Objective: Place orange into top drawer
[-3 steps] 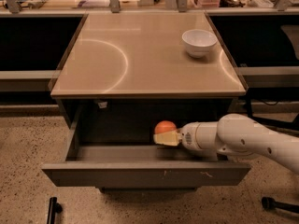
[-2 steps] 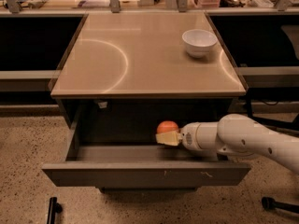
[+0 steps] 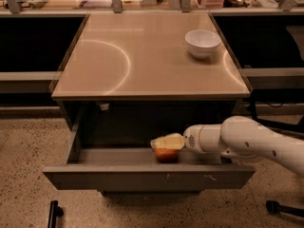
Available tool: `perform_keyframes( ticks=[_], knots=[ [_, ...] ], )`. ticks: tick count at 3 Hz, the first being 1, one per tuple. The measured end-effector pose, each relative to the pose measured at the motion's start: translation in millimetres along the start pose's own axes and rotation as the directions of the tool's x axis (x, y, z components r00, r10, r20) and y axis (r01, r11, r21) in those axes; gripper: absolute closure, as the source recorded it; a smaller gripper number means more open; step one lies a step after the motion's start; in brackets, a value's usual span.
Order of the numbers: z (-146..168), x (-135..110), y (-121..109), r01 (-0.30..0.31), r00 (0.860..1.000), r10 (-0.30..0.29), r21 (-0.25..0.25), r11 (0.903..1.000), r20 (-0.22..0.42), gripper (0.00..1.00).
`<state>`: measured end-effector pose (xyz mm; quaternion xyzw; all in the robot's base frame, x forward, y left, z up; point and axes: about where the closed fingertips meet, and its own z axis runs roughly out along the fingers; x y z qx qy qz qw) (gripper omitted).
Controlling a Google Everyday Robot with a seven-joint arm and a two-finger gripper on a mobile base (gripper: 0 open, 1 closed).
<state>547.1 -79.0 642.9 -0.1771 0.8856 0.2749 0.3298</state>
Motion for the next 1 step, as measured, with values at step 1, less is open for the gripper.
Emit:
perform_keyframes(
  ticks=[1],
  knots=[
    [0.0, 0.0, 0.0, 0.000, 1.000, 0.000, 0.000, 1.0000, 0.000, 0.00]
  ],
)
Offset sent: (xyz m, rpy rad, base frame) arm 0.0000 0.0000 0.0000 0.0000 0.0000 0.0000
